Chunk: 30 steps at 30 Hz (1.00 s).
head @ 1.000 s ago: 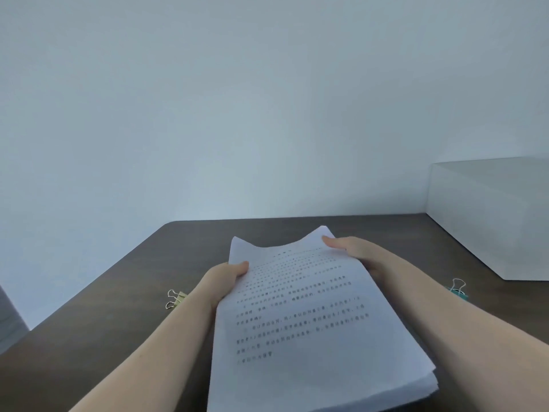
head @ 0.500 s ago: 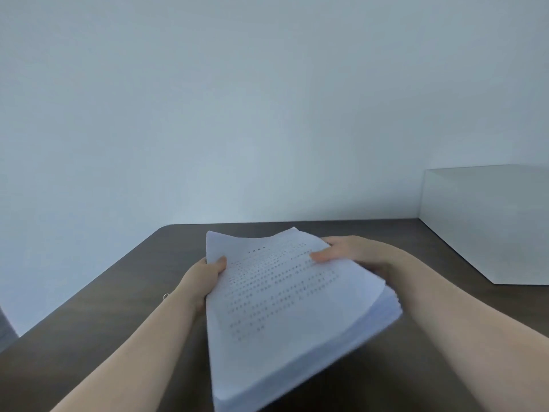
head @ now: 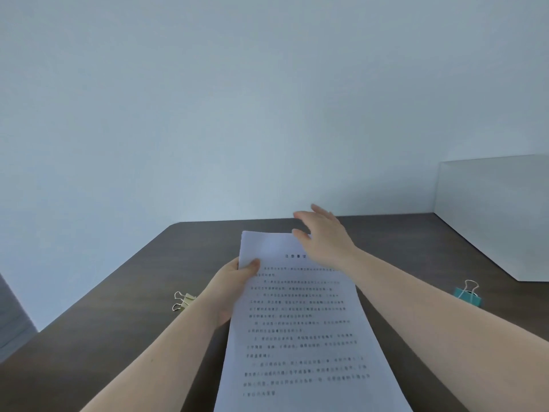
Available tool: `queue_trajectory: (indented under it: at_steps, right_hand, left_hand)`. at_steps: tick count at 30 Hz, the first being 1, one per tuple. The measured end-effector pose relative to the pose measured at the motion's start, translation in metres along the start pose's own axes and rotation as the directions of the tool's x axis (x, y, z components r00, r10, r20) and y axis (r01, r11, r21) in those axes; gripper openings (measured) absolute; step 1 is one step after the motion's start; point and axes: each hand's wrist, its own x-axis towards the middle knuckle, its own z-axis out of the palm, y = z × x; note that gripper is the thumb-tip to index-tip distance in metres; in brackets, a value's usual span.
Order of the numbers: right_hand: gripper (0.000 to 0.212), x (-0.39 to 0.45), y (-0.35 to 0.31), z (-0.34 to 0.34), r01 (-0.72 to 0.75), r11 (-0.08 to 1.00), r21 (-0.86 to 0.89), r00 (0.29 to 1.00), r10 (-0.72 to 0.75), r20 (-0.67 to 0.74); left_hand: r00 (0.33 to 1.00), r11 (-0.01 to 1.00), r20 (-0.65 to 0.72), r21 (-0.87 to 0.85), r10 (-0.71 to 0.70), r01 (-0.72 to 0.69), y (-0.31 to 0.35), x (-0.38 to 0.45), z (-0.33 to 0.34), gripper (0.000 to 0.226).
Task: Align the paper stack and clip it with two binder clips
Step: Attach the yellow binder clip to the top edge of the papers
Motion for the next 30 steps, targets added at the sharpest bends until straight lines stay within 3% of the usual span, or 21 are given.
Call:
queue_trajectory:
  at_steps: [3,8,11,13,15,17,19,21,23,26,30]
  right_hand:
    - [0.036,0.008,-0.011,0.009,0.035,0.994,-0.100,0.994,-0.024,0.108]
    - [0.028,0.012,-0.017,0.016,0.029,0.999,-0.020,0.991,-0.026,0.133]
    - [0.036,0.012,-0.018,0.014,0.029,0.999,0.034,0.992,-0.033,0.121]
    - [0.039,0.012,-0.018,0.014,0.023,0.998,0.052,0.995,-0.029,0.099]
    - [0.039,0.012,-0.017,0.014,0.016,0.998,0.067,0.997,-0.021,0.078]
    - [0.040,0.012,-0.017,0.014,0.012,0.997,0.072,0.997,-0.017,0.072]
    - [0.041,0.011,-0.019,0.015,0.022,0.997,0.068,0.998,-0.026,0.059]
    - [0.043,0.010,-0.022,0.016,0.042,0.997,0.068,0.998,-0.045,0.043]
    - [0.044,0.010,-0.027,0.017,0.059,0.996,0.065,0.997,-0.061,0.039]
    - [0.044,0.010,-0.031,0.016,0.070,0.996,0.061,0.997,-0.072,0.038]
    - [0.042,0.008,-0.033,0.012,0.090,0.994,0.062,0.995,-0.093,0.045]
  left_hand:
    - [0.999,1.000,0.022,-0.002,0.023,-0.023,0.000,0.001,0.003,0.030]
    - [0.999,0.999,-0.016,0.027,0.043,-0.043,0.001,0.002,0.002,0.030]
    - [0.998,0.998,-0.025,0.035,0.060,-0.059,0.000,-0.002,0.005,0.026]
    - [0.995,0.989,-0.039,0.114,0.096,-0.091,0.002,-0.003,0.005,0.030]
    - [0.973,0.938,-0.161,0.332,0.164,-0.103,0.010,0.001,-0.006,0.044]
    - [0.913,0.792,-0.324,0.611,0.249,0.001,0.017,0.007,-0.031,0.047]
    - [0.871,0.489,-0.426,0.830,0.243,0.270,0.018,0.007,-0.057,0.041]
    - [0.848,0.181,-0.484,0.874,0.217,0.452,0.014,0.000,-0.073,0.042]
    - [0.831,0.077,-0.522,0.852,0.190,0.518,0.006,-0.004,-0.084,0.049]
    - [0.823,0.156,-0.556,0.828,0.112,0.538,-0.004,-0.003,-0.094,0.060]
    - [0.816,0.316,-0.550,0.817,0.178,0.482,-0.008,-0.003,-0.094,0.040]
